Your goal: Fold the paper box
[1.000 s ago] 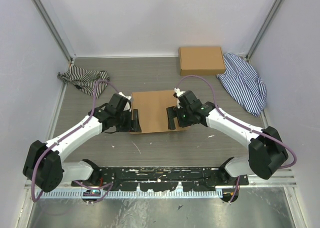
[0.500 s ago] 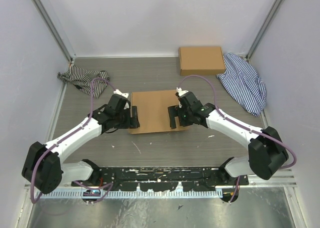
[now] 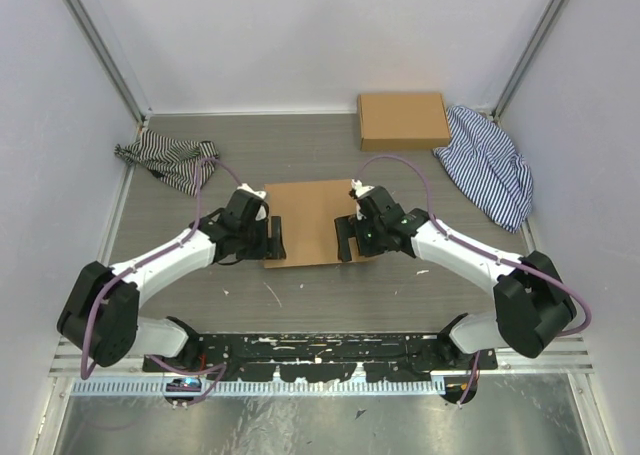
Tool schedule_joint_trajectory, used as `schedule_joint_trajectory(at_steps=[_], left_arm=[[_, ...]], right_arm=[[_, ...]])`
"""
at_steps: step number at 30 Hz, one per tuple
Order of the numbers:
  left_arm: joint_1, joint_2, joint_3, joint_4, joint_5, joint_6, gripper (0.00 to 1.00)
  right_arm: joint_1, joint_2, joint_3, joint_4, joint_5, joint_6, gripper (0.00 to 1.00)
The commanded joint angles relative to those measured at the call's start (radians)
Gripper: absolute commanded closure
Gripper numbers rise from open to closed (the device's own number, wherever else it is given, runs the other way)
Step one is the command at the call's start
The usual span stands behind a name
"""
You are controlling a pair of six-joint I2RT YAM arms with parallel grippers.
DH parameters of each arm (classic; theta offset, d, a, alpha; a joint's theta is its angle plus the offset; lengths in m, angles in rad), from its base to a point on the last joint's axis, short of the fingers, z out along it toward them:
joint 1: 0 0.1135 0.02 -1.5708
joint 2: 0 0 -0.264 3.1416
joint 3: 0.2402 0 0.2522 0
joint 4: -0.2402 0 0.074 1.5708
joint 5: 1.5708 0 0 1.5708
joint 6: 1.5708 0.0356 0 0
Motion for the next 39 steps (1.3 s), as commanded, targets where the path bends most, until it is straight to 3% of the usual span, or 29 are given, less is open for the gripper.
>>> schedule_joint_trajectory(at_steps=[1, 15, 25, 37, 39], left_arm=[[-0.017, 0.013, -0.014, 0.048, 0.052, -0.007, 0.25], [-0.036, -0.025, 0.01, -0.025, 0.128, -0.013, 0.29], [-0.036, -0.043, 0.106, -0.186, 0.126, -0.003, 0.35], [-0.011, -0.014, 0.131, -0.222, 0.144, 0.006, 0.37], [-0.004, -0.005, 0.138, -0.231, 0.154, 0.009, 0.37]], right_arm=[[0.002, 0.001, -0.004, 0.056, -0.053, -0.008, 0.0], [0.002, -0.039, -0.007, 0.042, -0.153, -0.007, 0.05], [0.003, -0.045, 0.045, -0.022, -0.141, 0.032, 0.24], [-0.011, -0.014, 0.091, -0.066, -0.146, 0.046, 0.38], [-0.019, -0.009, 0.106, -0.083, -0.153, 0.046, 0.43]])
